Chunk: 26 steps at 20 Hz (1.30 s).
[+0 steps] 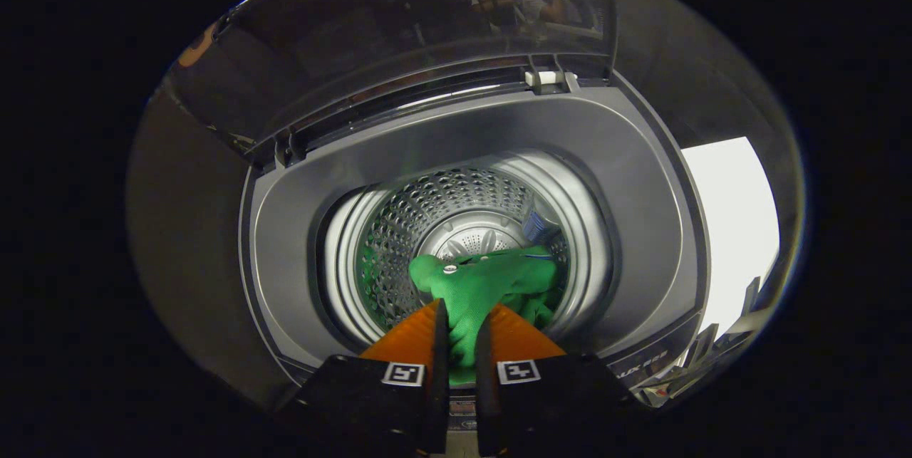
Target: Put the clothes into the washing machine and then close the washing machine lid.
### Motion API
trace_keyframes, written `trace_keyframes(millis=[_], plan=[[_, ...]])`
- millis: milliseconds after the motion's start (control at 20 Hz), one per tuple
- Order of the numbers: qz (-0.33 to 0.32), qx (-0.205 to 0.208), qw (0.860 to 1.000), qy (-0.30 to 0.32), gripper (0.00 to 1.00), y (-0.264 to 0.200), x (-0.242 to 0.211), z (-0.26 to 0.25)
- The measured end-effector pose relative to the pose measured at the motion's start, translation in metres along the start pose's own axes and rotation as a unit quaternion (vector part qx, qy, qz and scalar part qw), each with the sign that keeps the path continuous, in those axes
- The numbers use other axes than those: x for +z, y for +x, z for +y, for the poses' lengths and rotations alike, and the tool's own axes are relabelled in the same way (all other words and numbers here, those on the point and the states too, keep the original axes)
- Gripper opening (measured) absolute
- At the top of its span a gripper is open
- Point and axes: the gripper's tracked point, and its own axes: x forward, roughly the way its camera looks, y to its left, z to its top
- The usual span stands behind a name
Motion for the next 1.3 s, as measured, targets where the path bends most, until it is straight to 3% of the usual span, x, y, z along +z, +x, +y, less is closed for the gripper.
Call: trace_keyframes(millis=[100,250,300,600,1100,1300], plan=[[-0.004,0.002,1.0,-0.002,0.29,-0.002,0.002,0.001],[-0.022,0.013,1.0,-0.001,0.27,-0.013,0.011,0.005],[-0.03,0.013,0.999,0.0,0.32,-0.019,0.015,0.003],[-0.077,0.007,0.997,0.01,0.98,-0.062,0.04,-0.011],[-0.182,-0.025,0.982,-0.038,0.99,-0.153,0.107,-0.013],[-0.228,-0.014,0.972,-0.049,0.99,-0.197,0.151,0.007]])
